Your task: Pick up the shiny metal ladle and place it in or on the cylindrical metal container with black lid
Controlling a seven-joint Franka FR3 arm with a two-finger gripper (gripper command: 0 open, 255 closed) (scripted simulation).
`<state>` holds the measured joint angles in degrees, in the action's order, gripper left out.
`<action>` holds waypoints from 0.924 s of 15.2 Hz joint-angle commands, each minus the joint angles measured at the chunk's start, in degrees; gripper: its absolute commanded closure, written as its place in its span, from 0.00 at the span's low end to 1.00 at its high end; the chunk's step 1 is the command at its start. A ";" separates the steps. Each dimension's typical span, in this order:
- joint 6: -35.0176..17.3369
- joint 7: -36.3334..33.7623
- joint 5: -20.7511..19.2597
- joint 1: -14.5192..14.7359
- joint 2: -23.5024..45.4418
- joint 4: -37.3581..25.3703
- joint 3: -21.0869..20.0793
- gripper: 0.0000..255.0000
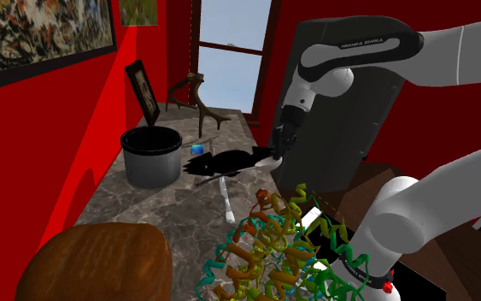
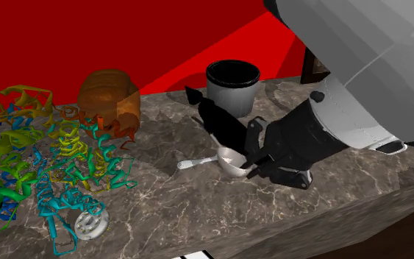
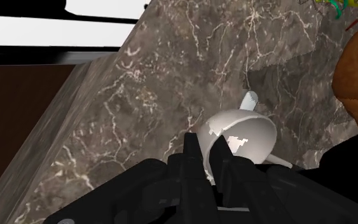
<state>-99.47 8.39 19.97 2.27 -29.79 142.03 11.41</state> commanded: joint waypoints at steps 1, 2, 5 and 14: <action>1.64 -0.65 -0.13 -0.03 -0.47 -1.35 0.00 1.00; 2.36 -0.96 -0.18 -0.03 -0.63 -1.98 -0.02 1.00; 4.52 -1.85 -0.29 0.00 -1.01 -3.94 -0.05 1.00; 10.84 -4.41 -0.36 0.23 -1.44 -10.36 -0.06 1.00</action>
<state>-89.45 4.29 19.61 2.51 -31.01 132.39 11.34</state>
